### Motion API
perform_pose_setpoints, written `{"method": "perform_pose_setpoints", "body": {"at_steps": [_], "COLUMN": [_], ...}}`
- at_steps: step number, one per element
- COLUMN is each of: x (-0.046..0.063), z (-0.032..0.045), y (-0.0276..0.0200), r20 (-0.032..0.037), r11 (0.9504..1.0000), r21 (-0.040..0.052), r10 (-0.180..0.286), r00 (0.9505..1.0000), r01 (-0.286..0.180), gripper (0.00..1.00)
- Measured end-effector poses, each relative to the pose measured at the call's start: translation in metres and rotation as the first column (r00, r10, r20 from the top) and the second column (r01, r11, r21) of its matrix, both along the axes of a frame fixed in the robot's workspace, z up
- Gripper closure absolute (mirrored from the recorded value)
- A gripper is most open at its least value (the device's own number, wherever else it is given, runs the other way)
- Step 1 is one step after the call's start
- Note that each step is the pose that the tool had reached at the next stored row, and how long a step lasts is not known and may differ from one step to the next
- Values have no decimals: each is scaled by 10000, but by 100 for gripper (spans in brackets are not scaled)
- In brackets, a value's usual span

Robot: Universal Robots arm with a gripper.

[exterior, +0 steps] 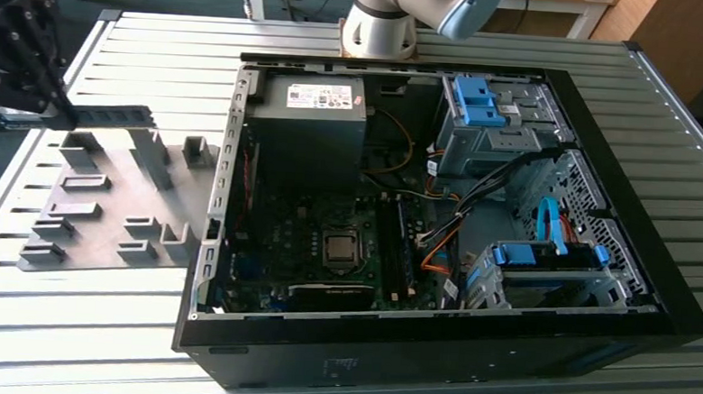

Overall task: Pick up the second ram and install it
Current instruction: 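Pick up the second ram and move it above second insertion slot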

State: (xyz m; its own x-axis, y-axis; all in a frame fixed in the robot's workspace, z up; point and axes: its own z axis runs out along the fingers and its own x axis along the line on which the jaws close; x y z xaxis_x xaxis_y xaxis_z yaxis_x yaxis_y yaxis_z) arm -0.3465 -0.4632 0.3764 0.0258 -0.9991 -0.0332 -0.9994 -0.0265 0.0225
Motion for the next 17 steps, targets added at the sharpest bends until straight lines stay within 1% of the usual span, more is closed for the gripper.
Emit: {"method": "perform_pose_setpoints", "body": {"at_steps": [17], "x": [762], "z": [-21], "y": [0], "r20": [0], "r11": [10000], "r21": [0], "r10": [0], "r00": [10000], "r01": [0], "gripper": [86]}}
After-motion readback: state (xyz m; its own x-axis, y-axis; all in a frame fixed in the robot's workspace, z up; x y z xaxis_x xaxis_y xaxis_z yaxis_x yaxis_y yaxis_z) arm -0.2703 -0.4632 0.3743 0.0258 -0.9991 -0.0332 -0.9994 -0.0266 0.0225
